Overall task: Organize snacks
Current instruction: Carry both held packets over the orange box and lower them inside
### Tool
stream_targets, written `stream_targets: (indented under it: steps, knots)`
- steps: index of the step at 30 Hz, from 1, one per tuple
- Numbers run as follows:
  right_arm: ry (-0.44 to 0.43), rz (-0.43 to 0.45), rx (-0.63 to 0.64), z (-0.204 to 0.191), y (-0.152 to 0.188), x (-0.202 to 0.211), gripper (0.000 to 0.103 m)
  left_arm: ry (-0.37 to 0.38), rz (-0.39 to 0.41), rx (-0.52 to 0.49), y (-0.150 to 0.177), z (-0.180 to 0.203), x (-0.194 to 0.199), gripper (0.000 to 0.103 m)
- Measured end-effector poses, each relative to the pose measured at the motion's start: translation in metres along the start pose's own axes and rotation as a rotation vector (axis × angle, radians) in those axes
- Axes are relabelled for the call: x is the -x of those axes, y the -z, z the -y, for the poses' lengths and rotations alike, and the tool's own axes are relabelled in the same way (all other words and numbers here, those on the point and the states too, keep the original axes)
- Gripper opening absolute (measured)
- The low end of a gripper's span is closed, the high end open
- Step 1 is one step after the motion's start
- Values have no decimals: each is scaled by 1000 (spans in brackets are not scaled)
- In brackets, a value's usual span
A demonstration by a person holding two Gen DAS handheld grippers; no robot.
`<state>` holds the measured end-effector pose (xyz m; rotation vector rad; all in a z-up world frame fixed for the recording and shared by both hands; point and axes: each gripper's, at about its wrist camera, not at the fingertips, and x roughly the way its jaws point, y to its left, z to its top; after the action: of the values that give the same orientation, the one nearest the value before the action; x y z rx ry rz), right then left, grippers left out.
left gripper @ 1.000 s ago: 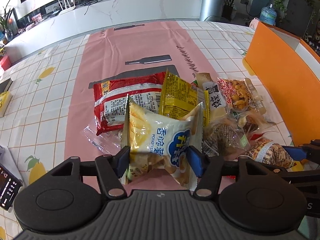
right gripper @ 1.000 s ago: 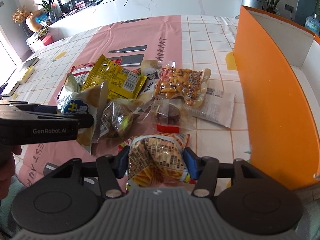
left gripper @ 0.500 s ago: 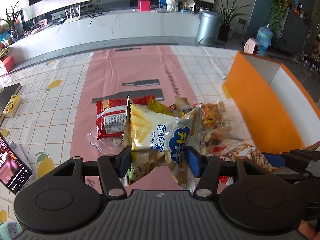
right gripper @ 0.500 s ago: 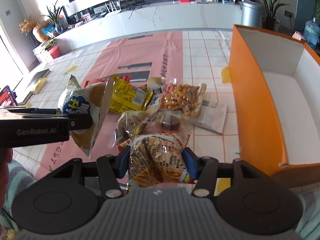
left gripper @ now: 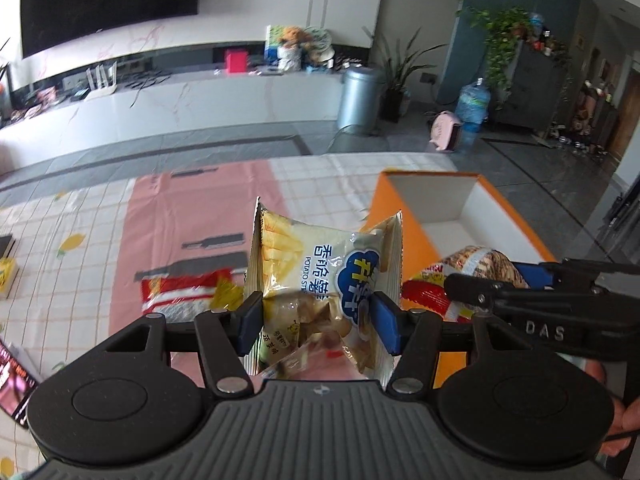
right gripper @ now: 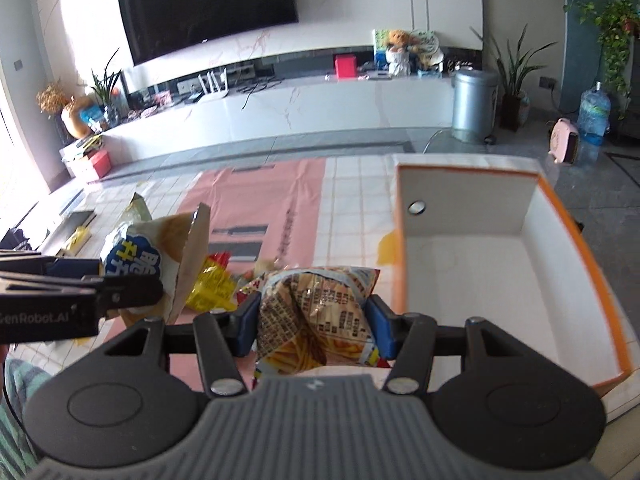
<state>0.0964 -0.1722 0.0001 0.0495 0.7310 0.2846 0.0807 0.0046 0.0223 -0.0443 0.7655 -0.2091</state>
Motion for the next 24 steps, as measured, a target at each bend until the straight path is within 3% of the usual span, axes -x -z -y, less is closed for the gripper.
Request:
stream_targets:
  steps: [11, 16, 24]
  knots:
    - [89, -41, 39, 74, -44, 29, 54, 159, -29, -144, -40, 74, -21, 66]
    - [115, -121, 92, 111, -53, 18, 54, 266, -140, -186, -51, 102, -55, 64]
    - [115, -284, 130, 168, -48, -19, 54, 322, -271, -271, -54, 134, -108, 62]
